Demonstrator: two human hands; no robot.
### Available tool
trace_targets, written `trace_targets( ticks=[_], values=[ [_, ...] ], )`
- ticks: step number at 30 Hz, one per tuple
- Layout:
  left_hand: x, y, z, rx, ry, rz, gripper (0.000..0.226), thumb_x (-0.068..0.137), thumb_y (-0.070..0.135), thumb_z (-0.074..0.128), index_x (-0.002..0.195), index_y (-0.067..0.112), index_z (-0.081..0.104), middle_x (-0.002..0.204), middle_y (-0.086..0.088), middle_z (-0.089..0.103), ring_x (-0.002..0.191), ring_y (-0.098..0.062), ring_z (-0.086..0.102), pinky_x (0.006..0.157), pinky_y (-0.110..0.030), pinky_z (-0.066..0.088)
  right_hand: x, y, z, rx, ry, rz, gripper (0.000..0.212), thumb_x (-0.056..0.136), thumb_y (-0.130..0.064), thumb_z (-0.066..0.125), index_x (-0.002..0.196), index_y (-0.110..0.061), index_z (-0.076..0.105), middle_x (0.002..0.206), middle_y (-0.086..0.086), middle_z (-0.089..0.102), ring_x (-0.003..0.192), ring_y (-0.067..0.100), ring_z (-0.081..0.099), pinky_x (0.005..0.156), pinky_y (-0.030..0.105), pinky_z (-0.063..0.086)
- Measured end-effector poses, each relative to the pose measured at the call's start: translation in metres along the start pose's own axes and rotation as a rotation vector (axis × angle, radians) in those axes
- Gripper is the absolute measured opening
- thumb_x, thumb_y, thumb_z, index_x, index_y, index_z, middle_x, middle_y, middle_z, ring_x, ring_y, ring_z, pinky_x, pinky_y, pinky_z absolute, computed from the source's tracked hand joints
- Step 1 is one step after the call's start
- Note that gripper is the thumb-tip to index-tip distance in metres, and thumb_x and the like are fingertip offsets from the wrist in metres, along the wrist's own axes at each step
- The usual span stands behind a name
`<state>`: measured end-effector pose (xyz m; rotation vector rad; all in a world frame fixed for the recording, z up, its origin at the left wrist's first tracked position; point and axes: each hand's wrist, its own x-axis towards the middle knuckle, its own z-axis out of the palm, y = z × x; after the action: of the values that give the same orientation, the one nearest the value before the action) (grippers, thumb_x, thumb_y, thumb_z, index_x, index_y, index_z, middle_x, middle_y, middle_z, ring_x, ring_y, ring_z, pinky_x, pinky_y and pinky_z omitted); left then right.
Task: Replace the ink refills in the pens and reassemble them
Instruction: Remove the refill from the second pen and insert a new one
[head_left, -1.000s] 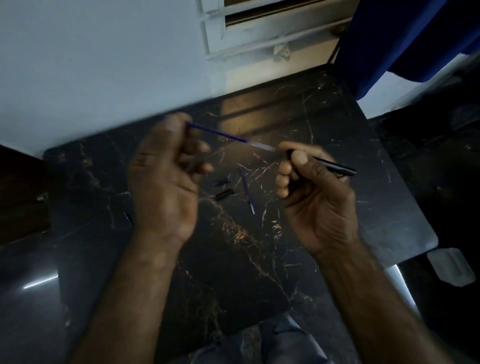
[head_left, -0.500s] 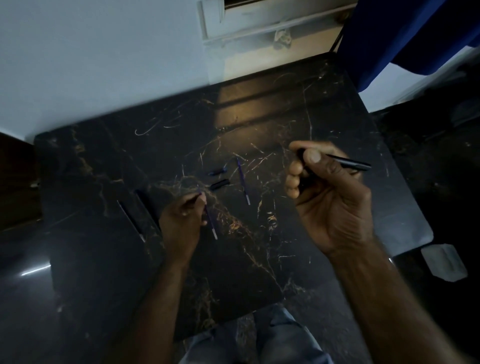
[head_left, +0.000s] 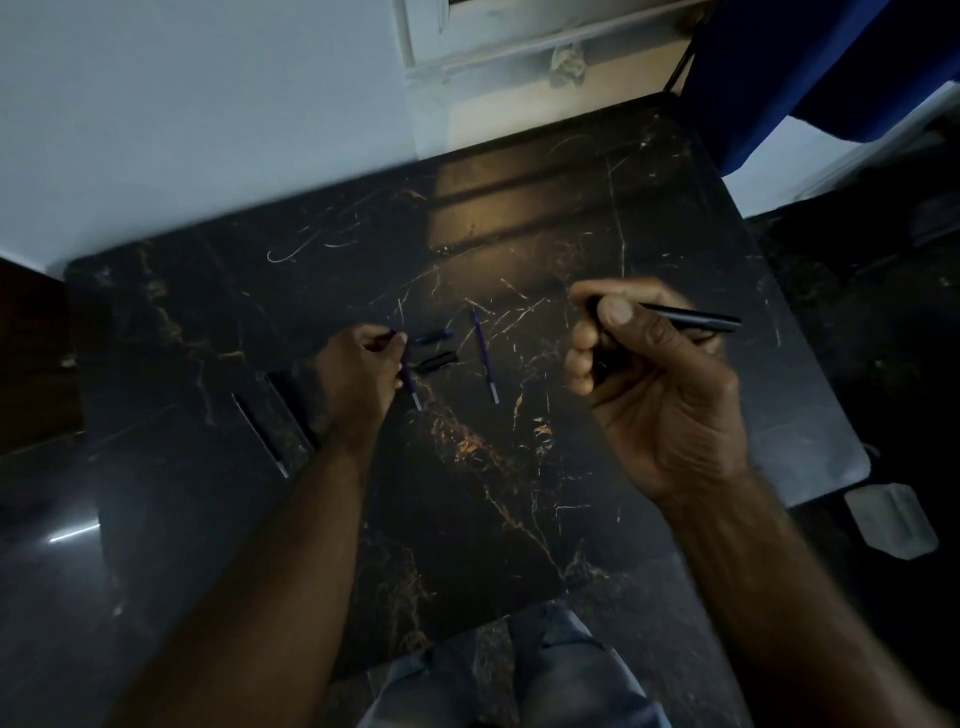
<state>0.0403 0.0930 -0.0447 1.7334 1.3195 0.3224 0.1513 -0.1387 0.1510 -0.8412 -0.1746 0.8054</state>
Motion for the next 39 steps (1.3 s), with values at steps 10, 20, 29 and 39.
trace_targets(
  ticks=[10, 20, 29, 39],
  values=[
    [-0.001, -0.004, 0.003, -0.034, 0.013, -0.012, 0.013, 0.094, 0.028, 0.085, 0.104, 0.023, 0.078, 0.085, 0.002, 0.08, 0.07, -0.019, 0.081, 0.065, -0.049, 0.069, 0.0, 0.0, -0.002, -0.005, 0.012, -0.001, 0.017, 0.088, -0.007, 0.064, 0.099, 0.001, 0.074, 0.073, 0.011, 0.068, 0.063, 0.019, 0.065, 0.055, 0.027, 0.051],
    [-0.04, 0.061, 0.008, 0.349, -0.103, 0.353, 0.023, 0.098, 0.041, 0.074, 0.089, 0.022, 0.082, 0.073, 0.018, 0.072, 0.062, 0.004, 0.063, 0.057, -0.018, 0.045, -0.002, -0.002, -0.009, 0.027, 0.037, 0.002, 0.023, 0.094, -0.004, 0.051, 0.1, 0.003, 0.072, 0.073, 0.011, 0.067, 0.063, 0.019, 0.065, 0.054, 0.026, 0.052],
    [-0.024, 0.083, 0.051, 0.833, -0.269, 0.217, 0.036, 0.091, 0.055, 0.08, 0.087, 0.02, 0.075, 0.082, 0.0, 0.071, 0.078, -0.021, 0.067, 0.066, -0.033, 0.046, -0.005, -0.011, -0.012, 0.038, 0.011, -0.051, 0.026, 0.097, -0.003, 0.049, 0.1, 0.001, 0.074, 0.073, 0.01, 0.068, 0.064, 0.018, 0.065, 0.056, 0.026, 0.052],
    [-0.022, 0.092, 0.068, 0.861, -0.246, 0.242, 0.027, 0.083, 0.038, 0.09, 0.096, 0.018, 0.079, 0.102, -0.005, 0.079, 0.096, -0.029, 0.077, 0.068, -0.032, 0.046, -0.013, -0.016, -0.022, 0.023, 0.06, -0.043, 0.022, 0.095, -0.004, 0.05, 0.102, 0.005, 0.069, 0.072, 0.01, 0.067, 0.064, 0.019, 0.064, 0.055, 0.026, 0.052]
  ],
)
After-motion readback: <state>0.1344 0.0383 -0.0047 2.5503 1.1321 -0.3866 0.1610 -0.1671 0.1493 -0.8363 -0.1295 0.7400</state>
